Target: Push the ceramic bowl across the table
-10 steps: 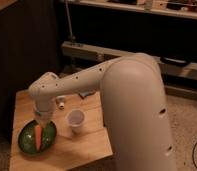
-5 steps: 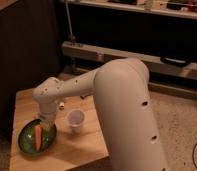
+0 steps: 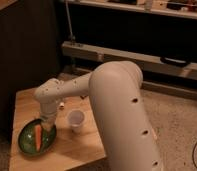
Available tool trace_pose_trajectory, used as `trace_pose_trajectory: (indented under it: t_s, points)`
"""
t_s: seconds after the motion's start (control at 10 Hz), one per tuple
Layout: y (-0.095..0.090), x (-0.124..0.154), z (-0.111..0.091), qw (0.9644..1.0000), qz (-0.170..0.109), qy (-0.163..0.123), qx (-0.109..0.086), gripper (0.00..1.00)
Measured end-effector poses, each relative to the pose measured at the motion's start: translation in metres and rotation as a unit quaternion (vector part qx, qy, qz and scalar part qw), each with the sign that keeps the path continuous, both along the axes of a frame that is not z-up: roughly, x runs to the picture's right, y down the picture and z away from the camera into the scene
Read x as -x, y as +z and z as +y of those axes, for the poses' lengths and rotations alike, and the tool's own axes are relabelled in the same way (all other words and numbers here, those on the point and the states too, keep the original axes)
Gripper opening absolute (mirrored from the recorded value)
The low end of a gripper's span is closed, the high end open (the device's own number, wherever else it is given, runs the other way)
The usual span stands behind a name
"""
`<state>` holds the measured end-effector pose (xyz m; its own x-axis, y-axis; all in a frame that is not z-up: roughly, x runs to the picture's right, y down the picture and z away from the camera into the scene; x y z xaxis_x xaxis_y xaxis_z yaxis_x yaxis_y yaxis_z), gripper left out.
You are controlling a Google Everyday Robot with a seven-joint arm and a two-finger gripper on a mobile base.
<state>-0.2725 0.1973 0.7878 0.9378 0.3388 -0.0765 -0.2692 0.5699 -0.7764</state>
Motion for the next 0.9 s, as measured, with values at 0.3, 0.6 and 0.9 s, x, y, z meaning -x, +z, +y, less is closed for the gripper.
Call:
trace_pose_trajectory:
  t_s: [0.3, 0.6, 0.9]
  points:
    - [0.023, -0.005, -0.01, 1.0, 0.004, -0.005, 0.0, 0.38]
    - [0.052, -0.012, -0.02, 0.9998, 0.017, 0.002, 0.005, 0.38]
    - [0.068, -0.022, -0.046, 0.9993, 0.032, 0.016, -0.011, 0.38]
